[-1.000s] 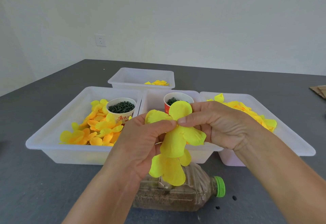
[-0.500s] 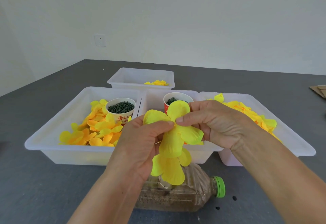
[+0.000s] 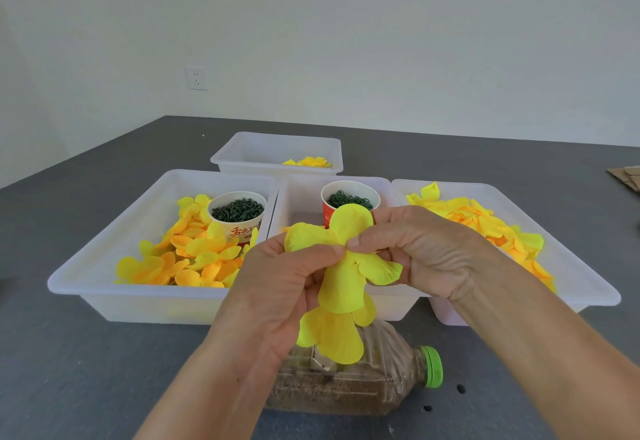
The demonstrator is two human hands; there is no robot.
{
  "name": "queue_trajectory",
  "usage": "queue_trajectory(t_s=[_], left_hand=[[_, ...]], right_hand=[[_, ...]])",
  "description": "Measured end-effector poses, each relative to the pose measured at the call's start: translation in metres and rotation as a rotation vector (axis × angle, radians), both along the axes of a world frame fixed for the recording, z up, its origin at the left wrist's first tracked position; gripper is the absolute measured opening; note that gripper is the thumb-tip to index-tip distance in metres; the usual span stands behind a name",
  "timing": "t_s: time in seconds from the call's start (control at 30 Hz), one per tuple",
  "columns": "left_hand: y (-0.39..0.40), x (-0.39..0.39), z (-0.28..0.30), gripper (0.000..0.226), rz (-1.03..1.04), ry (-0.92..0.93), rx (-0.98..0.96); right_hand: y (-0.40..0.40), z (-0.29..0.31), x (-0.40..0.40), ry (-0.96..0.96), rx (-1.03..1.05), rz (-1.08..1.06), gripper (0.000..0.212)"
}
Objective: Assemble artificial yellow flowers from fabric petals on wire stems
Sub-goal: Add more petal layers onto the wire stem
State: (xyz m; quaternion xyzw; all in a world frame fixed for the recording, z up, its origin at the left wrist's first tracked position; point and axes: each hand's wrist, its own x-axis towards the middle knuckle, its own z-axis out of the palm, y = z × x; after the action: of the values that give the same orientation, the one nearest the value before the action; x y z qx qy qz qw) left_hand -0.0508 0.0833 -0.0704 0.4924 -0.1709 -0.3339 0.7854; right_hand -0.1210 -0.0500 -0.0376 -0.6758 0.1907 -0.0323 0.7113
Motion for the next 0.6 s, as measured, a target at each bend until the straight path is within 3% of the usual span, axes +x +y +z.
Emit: queue_trajectory(t_s=[0.23, 0.4, 0.6], left_hand=[[0.003, 0.002, -0.005, 0.036, -0.002, -0.057, 0.02], [0.004, 0.002, -0.006, 0.009, -0.01, 0.012, 0.059], [0.017, 0.014, -0.008, 0.019, 0.044, -0.013, 0.122]], right_hand=[[0.0, -0.003, 0.0, -0.007, 0.04, 0.043, 0.019], [0.003, -0.006, -0.001, 0.03, 0.04, -0.001, 0.019], [0.001, -0.008, -0.001, 0.049, 0.042, -0.001, 0.015]])
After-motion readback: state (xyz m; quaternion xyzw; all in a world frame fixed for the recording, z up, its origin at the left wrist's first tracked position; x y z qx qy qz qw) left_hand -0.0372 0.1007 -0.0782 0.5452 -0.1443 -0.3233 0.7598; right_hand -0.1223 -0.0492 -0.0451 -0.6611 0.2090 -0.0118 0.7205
